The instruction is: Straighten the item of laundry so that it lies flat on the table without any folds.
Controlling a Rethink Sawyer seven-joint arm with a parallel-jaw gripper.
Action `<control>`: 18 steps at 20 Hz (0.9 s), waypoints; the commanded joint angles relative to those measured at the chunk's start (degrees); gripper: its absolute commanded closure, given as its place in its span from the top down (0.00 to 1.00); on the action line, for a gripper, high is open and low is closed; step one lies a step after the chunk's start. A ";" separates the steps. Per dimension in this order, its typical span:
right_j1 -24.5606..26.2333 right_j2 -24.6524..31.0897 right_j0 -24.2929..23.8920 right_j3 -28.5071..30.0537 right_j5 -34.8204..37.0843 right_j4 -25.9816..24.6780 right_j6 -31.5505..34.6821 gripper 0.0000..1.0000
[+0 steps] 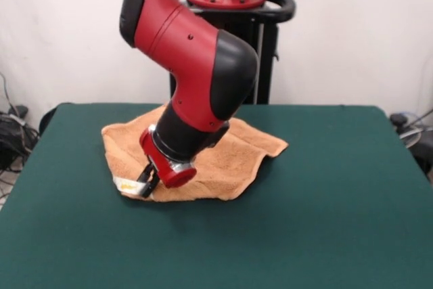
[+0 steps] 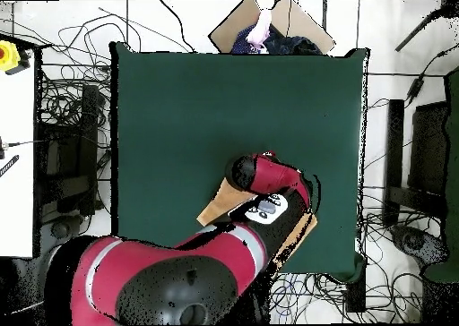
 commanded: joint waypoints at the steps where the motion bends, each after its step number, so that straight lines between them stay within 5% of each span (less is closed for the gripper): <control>1: -2.24 14.83 -2.07 -7.24 -4.03 -7.45 -6.38 0.00; 18: -5.69 26.02 -6.53 -11.67 -0.71 -22.57 -8.31 0.00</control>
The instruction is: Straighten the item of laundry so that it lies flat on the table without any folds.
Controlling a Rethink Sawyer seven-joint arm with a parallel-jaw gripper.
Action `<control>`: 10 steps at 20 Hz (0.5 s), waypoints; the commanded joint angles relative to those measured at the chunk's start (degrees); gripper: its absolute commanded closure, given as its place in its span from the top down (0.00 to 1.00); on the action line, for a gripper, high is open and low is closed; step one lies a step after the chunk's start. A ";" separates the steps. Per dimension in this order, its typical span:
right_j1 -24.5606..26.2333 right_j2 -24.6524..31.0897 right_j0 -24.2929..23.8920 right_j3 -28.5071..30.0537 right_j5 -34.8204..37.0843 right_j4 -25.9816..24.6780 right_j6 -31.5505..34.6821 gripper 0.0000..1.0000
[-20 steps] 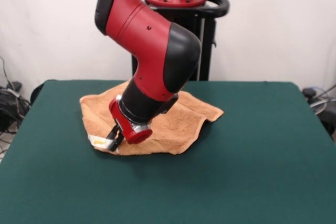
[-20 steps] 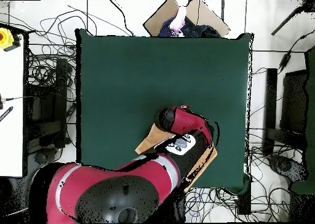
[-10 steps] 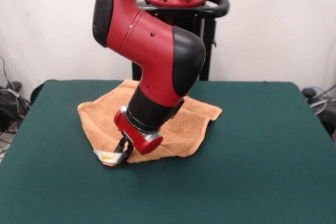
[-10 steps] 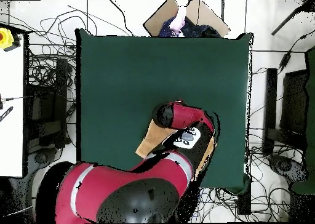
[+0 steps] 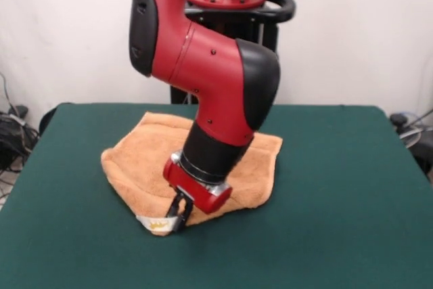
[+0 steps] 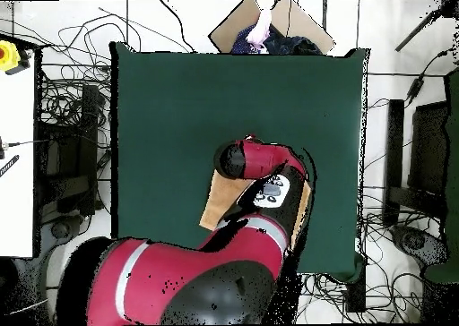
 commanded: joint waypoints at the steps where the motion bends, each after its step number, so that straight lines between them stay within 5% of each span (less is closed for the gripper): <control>1: -0.58 13.92 -2.34 -5.88 -1.04 -5.68 -8.08 0.00; 10: -4.63 22.24 -6.44 -3.36 -0.84 -14.83 -12.75 0.00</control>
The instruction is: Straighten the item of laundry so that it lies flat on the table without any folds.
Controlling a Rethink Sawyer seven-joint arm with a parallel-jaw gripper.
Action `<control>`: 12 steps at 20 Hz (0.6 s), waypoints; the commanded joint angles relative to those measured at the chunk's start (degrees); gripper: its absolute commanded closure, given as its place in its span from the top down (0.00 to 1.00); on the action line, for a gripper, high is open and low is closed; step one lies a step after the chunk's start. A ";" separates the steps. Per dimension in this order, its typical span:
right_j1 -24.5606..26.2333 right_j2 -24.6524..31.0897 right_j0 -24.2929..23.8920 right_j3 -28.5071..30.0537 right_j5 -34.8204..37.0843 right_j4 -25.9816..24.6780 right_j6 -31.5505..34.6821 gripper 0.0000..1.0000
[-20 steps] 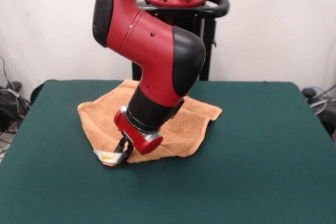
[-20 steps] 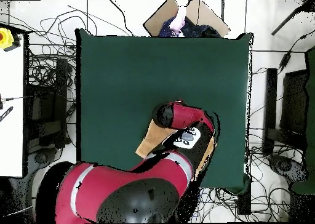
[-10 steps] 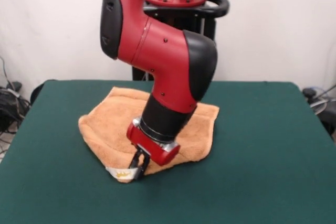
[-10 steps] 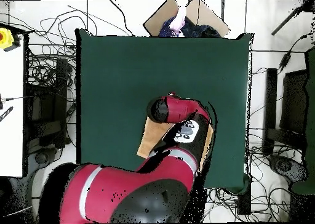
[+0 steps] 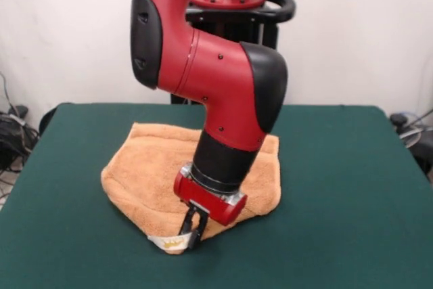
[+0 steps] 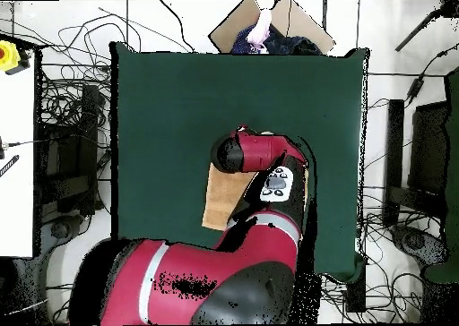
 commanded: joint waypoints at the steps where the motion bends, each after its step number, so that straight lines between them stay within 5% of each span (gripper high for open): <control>1: -2.56 15.63 -3.73 -0.76 -0.77 -7.24 -12.69 0.00; 12: -3.87 21.31 -8.14 -0.60 1.87 -13.49 -13.60 0.00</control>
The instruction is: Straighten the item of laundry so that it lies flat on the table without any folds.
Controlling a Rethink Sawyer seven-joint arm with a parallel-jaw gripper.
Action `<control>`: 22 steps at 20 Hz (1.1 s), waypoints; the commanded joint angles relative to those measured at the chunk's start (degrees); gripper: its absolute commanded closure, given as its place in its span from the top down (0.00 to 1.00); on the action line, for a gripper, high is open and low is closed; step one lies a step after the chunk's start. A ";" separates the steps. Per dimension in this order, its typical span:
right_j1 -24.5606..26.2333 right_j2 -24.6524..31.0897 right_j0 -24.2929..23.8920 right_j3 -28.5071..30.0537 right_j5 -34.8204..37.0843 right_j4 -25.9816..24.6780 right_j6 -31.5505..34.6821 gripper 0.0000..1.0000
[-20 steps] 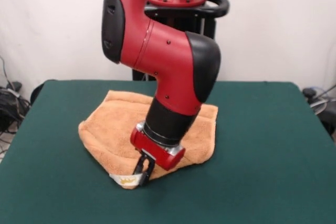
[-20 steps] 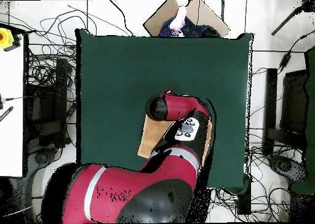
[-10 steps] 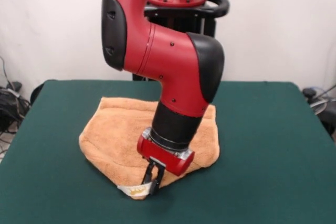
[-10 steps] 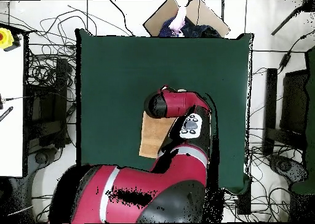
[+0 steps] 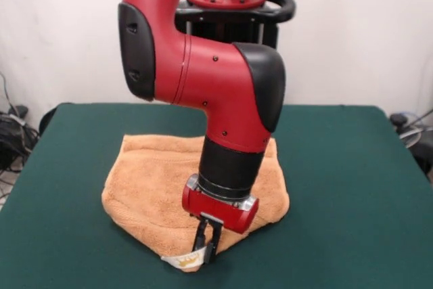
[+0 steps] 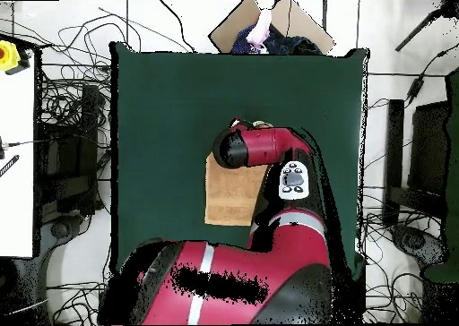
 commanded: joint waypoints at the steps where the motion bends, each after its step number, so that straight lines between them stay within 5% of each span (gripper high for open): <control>1: -0.52 10.37 -1.83 -0.70 1.77 -4.64 -10.05 0.00; 15: -1.12 6.43 -0.36 -2.88 -0.08 -9.57 -5.40 0.00; 16: -1.06 5.85 -0.04 -3.42 0.10 -10.06 -4.67 1.00; 22: -0.70 4.20 1.08 -3.98 -0.51 -9.83 -1.88 1.00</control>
